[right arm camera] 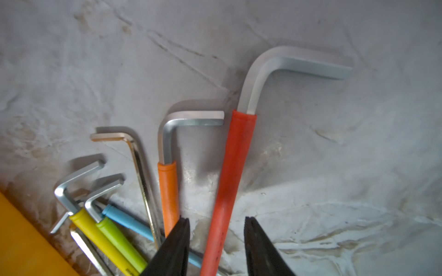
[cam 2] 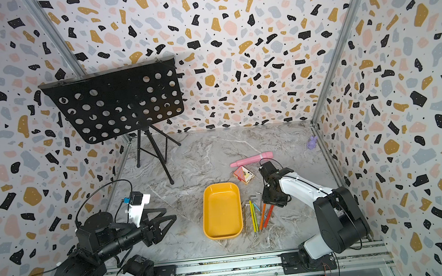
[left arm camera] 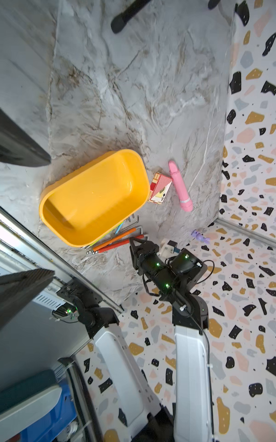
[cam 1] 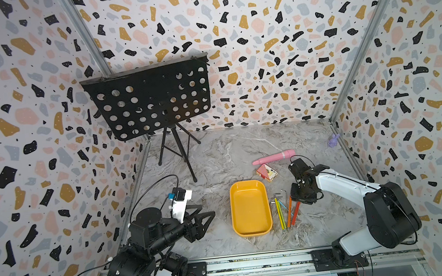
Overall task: Put the hex key on the desktop into the storage box
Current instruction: Pick up the Allen key from the center of the board.
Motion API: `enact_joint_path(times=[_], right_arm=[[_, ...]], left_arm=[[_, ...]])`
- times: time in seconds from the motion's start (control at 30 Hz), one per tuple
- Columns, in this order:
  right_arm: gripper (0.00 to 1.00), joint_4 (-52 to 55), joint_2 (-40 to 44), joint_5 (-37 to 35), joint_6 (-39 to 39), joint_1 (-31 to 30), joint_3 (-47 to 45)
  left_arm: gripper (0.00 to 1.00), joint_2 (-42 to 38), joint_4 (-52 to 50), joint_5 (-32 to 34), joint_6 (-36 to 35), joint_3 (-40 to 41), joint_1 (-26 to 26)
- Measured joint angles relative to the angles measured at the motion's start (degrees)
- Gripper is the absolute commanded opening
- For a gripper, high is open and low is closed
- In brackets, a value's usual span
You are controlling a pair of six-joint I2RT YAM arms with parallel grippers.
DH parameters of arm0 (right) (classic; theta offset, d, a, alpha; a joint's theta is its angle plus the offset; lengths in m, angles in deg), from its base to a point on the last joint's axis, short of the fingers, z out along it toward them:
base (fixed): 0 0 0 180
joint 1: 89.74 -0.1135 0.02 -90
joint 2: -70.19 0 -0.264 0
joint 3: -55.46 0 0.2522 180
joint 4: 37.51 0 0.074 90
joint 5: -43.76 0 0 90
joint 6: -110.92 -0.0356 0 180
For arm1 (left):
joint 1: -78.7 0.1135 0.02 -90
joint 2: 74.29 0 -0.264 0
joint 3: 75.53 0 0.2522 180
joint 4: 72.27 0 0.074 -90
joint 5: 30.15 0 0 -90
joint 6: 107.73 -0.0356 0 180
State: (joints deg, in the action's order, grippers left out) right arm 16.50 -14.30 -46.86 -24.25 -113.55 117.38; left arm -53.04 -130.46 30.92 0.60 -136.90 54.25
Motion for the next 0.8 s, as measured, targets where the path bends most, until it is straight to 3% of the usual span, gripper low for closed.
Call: enact_joint_path(times=[0.23,0.6,0.8], right_arm=[[0.43,-1.7,-1.1,1.3,0.0,0.8,-1.5],[0.37,-3.8,-2.4,1.5,-0.7,1.0,-1.8],[0.26,-3.9,-2.7,1.2,-1.7,1.0,-2.1]], left_arm=[[0.73,-1.7,0.0,-5.6,-0.2,0.0,0.0],[0.73,-6.5,-4.1,3.1,1.2,-0.4,0.0],[0.72,-6.1,-4.2,4.4,1.4,-0.4,0.0]])
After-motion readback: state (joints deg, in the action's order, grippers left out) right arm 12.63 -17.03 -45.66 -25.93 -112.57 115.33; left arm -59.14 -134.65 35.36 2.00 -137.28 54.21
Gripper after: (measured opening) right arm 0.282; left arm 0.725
